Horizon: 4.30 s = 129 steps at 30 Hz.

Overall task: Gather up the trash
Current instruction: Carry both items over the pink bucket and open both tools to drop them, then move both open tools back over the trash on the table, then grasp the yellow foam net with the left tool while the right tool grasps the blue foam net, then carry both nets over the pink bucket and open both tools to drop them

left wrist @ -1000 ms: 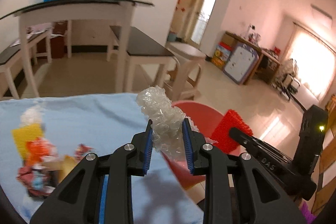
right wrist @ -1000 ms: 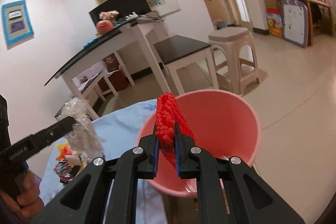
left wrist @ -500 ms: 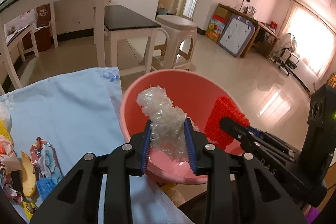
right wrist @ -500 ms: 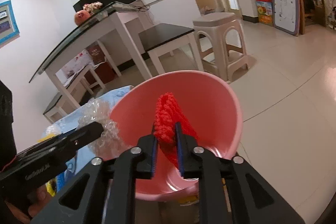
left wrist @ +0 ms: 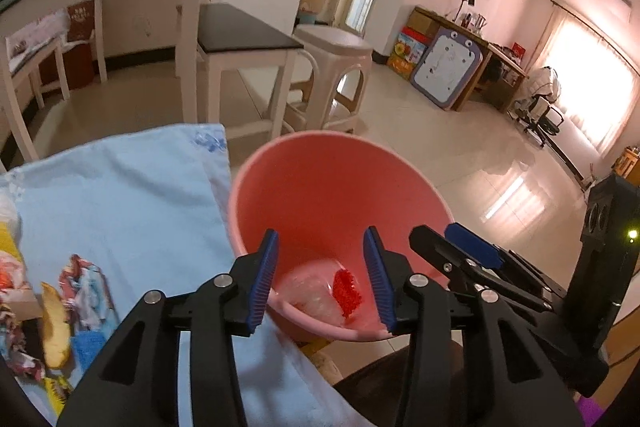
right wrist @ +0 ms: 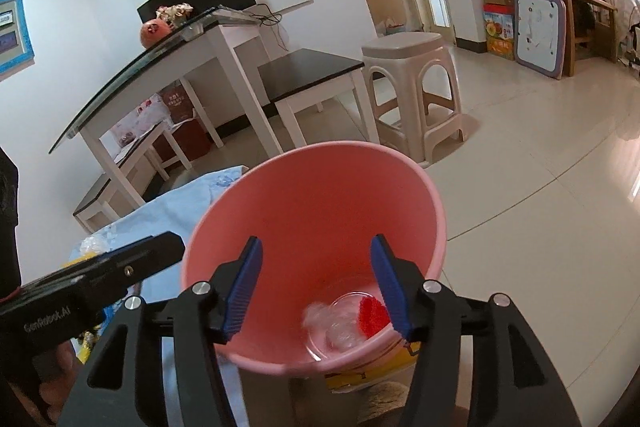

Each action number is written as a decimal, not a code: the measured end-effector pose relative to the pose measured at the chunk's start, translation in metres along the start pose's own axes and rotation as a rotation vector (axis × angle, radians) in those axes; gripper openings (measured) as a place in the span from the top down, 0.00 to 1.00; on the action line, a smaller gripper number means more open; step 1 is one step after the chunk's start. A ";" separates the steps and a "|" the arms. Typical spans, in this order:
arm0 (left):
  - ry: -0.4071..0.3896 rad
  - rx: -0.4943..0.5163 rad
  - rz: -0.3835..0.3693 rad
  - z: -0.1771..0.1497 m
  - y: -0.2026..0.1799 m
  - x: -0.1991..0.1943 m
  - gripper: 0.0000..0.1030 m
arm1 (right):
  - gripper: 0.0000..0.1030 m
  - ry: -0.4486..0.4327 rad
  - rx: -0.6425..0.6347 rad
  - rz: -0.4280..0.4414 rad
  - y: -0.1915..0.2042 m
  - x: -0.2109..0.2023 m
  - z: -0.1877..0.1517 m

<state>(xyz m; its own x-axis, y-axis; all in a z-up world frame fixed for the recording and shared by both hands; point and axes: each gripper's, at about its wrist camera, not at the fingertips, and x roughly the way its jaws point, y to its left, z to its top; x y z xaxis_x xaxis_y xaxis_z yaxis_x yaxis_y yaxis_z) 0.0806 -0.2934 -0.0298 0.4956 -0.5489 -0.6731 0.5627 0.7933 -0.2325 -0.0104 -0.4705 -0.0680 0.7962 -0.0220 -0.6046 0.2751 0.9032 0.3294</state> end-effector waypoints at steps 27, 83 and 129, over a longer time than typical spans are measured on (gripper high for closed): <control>-0.253 -0.070 0.324 -0.091 0.075 -0.200 0.57 | 0.41 0.022 -0.218 0.207 0.171 -0.079 -0.072; -0.123 -0.238 0.419 -0.070 0.240 -0.149 0.57 | 0.42 0.117 -0.375 0.193 0.210 -0.015 -0.073; -0.287 -0.245 0.254 -0.069 0.178 -0.226 0.93 | 0.94 0.169 -0.270 0.234 0.187 -0.025 -0.070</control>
<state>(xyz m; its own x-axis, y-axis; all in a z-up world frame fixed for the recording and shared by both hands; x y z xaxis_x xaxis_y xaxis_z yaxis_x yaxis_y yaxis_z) 0.0232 -0.0107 0.0324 0.7808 -0.3520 -0.5162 0.2432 0.9323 -0.2679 -0.0167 -0.2711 -0.0427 0.7143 0.2486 -0.6542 -0.0729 0.9561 0.2837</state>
